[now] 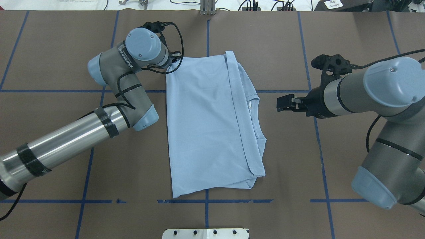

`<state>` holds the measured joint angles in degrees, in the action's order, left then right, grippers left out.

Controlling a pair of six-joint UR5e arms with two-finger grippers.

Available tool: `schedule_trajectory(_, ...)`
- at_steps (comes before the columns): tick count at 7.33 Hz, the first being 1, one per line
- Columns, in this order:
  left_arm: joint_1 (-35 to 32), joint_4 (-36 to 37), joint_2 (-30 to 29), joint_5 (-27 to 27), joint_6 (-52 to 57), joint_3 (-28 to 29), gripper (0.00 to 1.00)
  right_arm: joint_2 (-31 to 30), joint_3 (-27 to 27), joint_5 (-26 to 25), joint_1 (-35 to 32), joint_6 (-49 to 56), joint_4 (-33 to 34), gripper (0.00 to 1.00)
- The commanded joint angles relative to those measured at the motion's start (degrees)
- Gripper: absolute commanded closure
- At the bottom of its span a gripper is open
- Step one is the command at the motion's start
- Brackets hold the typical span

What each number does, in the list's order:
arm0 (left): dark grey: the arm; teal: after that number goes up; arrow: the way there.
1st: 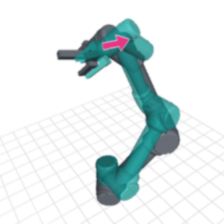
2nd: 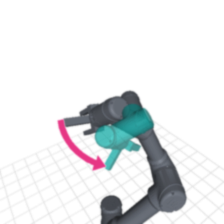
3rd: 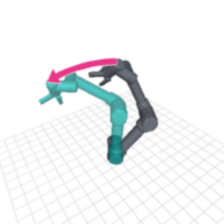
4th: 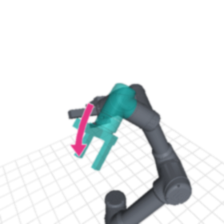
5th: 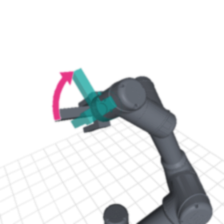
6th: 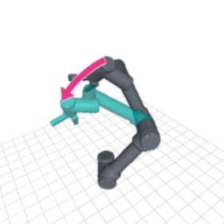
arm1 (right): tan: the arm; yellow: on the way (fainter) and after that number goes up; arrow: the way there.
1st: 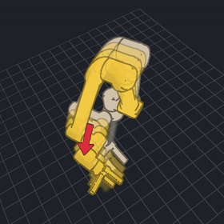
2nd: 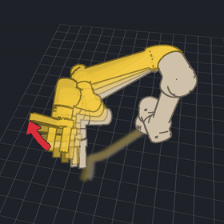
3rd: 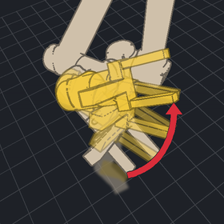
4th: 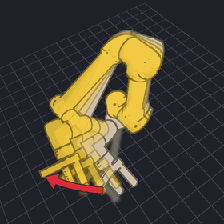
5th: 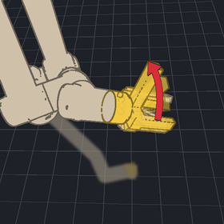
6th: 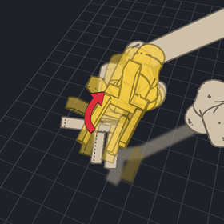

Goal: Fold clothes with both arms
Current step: 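Pull the held corner farther from the robot with the left gripper, straightening the shirt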

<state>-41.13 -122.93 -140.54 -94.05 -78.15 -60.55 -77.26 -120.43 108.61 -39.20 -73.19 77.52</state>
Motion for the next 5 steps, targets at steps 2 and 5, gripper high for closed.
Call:
schedule_trajectory(2, 0.0, -9.2, -2.1, 3.0, 1.2, 5.7, 1.00, 0.0, 0.2, -0.3, 0.2, 0.1, 0.0, 0.00)
schedule_trajectory(5, -1.1, -10.1, -1.9, 2.9, 3.5, 5.3, 0.00, 1.9, 3.0, -0.4, 0.8, 0.1, 0.9, 0.00)
